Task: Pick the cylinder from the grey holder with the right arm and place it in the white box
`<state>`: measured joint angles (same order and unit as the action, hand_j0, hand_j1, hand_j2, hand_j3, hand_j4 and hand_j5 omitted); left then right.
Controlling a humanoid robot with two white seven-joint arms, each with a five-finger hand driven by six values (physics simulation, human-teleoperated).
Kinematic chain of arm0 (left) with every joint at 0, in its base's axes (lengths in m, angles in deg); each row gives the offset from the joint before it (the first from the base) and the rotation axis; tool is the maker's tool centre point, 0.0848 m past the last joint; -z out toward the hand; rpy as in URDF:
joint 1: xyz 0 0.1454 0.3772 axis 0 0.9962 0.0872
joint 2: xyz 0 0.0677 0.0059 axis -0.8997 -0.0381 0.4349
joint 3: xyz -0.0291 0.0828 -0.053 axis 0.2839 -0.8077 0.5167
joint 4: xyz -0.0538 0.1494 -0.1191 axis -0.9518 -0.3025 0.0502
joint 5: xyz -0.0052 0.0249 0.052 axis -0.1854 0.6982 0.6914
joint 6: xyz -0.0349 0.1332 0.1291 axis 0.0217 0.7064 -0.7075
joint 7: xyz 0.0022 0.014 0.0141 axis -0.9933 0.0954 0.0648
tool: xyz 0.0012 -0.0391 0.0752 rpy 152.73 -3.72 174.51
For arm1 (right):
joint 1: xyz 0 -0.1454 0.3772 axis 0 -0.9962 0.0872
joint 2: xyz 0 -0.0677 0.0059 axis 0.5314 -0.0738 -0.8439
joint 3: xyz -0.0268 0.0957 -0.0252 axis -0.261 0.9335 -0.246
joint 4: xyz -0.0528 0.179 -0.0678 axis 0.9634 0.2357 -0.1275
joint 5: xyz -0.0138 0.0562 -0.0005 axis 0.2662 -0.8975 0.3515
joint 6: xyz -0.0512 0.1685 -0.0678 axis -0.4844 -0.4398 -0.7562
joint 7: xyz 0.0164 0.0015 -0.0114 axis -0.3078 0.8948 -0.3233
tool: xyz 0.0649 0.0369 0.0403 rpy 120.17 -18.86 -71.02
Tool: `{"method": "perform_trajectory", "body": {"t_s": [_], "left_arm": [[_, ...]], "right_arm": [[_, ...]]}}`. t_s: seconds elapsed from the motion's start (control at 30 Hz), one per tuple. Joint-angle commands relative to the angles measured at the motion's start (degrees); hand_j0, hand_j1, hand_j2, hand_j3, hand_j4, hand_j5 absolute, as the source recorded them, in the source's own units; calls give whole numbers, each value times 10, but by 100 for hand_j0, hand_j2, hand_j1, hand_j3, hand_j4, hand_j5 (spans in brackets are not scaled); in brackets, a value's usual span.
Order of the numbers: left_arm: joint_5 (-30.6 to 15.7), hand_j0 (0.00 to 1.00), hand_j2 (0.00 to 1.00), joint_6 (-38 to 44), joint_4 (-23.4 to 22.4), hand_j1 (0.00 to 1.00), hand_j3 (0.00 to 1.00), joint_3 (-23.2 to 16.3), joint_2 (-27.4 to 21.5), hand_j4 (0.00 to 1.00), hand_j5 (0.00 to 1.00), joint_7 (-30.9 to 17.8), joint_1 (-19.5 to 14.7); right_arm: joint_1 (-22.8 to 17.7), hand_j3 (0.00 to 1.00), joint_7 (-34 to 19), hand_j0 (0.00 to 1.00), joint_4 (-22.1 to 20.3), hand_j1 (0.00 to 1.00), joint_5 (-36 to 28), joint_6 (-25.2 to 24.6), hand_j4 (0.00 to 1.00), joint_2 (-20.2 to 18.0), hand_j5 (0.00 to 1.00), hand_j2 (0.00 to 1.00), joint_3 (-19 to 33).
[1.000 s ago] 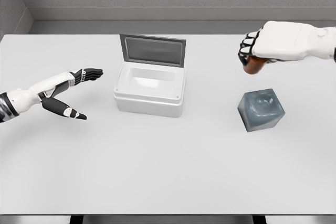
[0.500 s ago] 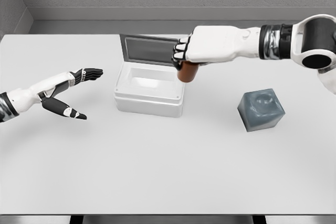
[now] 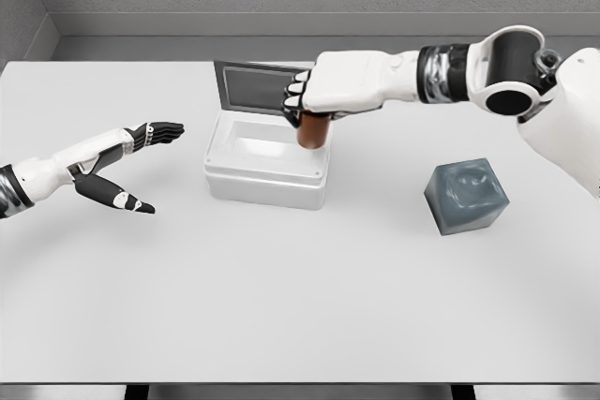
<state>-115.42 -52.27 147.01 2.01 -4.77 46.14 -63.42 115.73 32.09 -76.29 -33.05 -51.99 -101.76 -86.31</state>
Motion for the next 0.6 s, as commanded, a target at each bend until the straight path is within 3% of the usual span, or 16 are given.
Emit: {"method": "perform_trajectory", "body": {"t_s": [0.0, 0.5, 0.53, 0.57], "left_arm": [[-4, 100, 100, 1, 0, 100, 100, 1, 0, 100, 100, 0, 0], [-3, 100, 100, 1, 1, 100, 100, 0, 0, 100, 100, -1, 0], [-3, 100, 100, 1, 2, 100, 100, 0, 0, 100, 100, -1, 0], [-2, 100, 100, 1, 2, 100, 100, 0, 0, 100, 100, -1, 0]], "right_arm": [[0, 20, 0, 20, 14, 20, 8, -1, 20, 10, 20, 20, -2], [9, 21, 0, 21, 29, 21, 16, -1, 21, 26, 21, 21, -13], [9, 22, 0, 22, 29, 22, 16, -1, 22, 28, 22, 22, -13], [9, 34, 0, 34, 29, 34, 17, -1, 34, 28, 34, 34, -13]]}}
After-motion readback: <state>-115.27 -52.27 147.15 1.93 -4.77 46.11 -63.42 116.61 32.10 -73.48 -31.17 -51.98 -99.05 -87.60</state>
